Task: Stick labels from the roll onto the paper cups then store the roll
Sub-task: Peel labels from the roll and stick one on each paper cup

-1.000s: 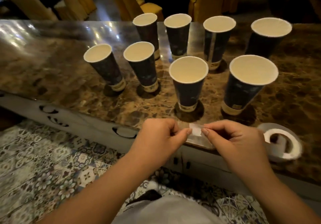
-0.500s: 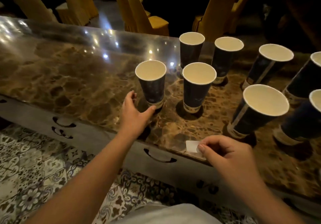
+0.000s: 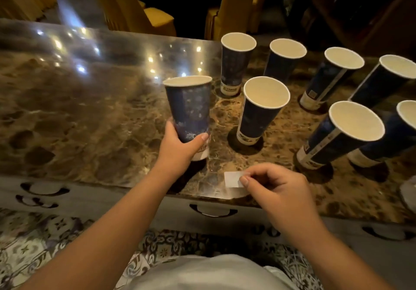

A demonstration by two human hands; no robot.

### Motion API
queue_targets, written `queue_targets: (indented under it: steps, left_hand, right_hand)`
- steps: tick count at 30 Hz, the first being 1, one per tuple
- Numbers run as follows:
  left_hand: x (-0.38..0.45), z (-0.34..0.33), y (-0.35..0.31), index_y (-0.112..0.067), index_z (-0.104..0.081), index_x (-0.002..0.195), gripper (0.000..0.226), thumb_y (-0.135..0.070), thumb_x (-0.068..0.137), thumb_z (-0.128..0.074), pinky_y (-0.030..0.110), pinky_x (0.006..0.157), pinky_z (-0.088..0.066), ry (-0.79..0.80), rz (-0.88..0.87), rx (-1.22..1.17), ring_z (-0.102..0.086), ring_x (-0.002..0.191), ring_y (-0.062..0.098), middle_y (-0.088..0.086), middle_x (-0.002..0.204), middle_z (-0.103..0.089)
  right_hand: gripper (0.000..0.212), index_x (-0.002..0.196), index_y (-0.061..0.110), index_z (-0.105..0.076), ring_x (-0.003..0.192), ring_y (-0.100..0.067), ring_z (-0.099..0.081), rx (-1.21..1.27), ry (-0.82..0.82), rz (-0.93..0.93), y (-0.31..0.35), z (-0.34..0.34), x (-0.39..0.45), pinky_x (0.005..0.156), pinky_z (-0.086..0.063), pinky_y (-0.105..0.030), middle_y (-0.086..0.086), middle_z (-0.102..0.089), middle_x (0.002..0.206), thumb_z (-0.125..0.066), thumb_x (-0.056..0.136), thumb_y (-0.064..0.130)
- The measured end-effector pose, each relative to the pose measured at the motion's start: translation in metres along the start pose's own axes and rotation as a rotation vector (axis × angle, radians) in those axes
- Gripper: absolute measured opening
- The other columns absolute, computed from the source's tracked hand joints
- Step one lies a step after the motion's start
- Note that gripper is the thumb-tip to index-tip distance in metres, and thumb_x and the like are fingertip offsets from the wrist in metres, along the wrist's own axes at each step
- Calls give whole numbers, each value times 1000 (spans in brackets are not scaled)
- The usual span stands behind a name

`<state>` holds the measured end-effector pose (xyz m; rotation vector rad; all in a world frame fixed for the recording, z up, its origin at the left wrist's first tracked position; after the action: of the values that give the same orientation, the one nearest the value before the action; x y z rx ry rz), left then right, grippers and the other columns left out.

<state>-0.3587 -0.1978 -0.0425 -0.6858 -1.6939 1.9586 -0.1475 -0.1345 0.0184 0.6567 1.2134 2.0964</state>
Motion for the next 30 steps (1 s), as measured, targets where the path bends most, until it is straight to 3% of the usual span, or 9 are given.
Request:
queue_targets:
  steps: [2,5,9,12,15,18,21,27,30]
  left_hand:
    - [-13,4,-1,-25,-47,123,74,-51,60,-76,35,90,-52,50,53,-118,-66,106,14,-4,117,-66]
    - [-31,8,1,-18,-51,125,71,-52,67,-73,51,97,-50,120,125,-280,-66,110,29,9,121,-68]
    - [-50,11,-2,-12,-47,131,66,-51,79,-60,46,89,-54,163,227,-450,-69,100,26,13,118,-67]
    - [-58,13,-3,-5,-40,140,75,-54,85,-51,53,102,-47,197,265,-522,-59,119,37,22,132,-59]
    - [-64,15,-2,-4,-38,141,85,-61,81,-56,56,108,-39,217,238,-480,-54,126,38,23,135,-56]
    - [-68,15,0,-11,-41,138,86,-63,75,-66,50,101,-46,232,196,-419,-61,118,30,14,128,-63]
    - [-71,12,1,-21,-40,135,78,-51,69,-69,42,89,-53,255,153,-310,-68,104,21,6,120,-67]
    - [-75,6,-6,-27,-41,130,66,-38,73,-73,34,84,-57,248,89,-193,-70,101,16,2,119,-66]
    - [-75,5,-10,-24,-41,132,63,-30,76,-70,30,81,-57,289,83,-218,-70,101,15,2,119,-67]
  right_hand:
    - [14,81,28,-73,73,-5,-66,62,5,-43,6,-6,5,64,-54,-18,13,-71,80,-72,81,14]
    - [11,80,23,-72,64,-3,-62,182,33,-92,14,-18,15,61,-52,-20,9,-70,71,-73,81,12]
    - [8,80,18,-71,62,-4,-62,291,46,-131,23,-33,21,58,-52,-19,6,-67,67,-73,82,12]
    - [6,80,14,-69,60,-5,-62,351,49,-162,29,-39,22,56,-54,-17,-3,-67,67,-72,82,9]
    - [7,79,13,-68,62,-10,-62,357,45,-166,32,-42,24,55,-55,-19,-9,-66,69,-72,83,8]
    - [8,78,15,-67,66,-17,-67,324,52,-147,32,-43,24,58,-58,-22,-9,-65,74,-72,83,10]
    - [8,78,16,-68,62,-18,-65,271,58,-120,30,-44,22,58,-58,-24,-6,-64,65,-72,83,12]
    - [5,80,18,-68,56,-9,-58,173,17,-101,20,-40,20,55,-54,-25,-2,-61,61,-73,81,20]
    - [18,88,24,-62,56,-8,-63,40,-4,-87,18,-34,21,55,-56,-27,1,-65,62,-75,77,30]
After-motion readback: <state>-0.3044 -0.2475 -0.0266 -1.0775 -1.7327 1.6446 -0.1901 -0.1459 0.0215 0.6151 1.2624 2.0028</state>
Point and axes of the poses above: each hand's wrist, its own x-axis towards the middle knuckle, its own z-axis out of the back of the hand, y = z × x, the point moved 2 cm from there along x, towards the middle knuckle
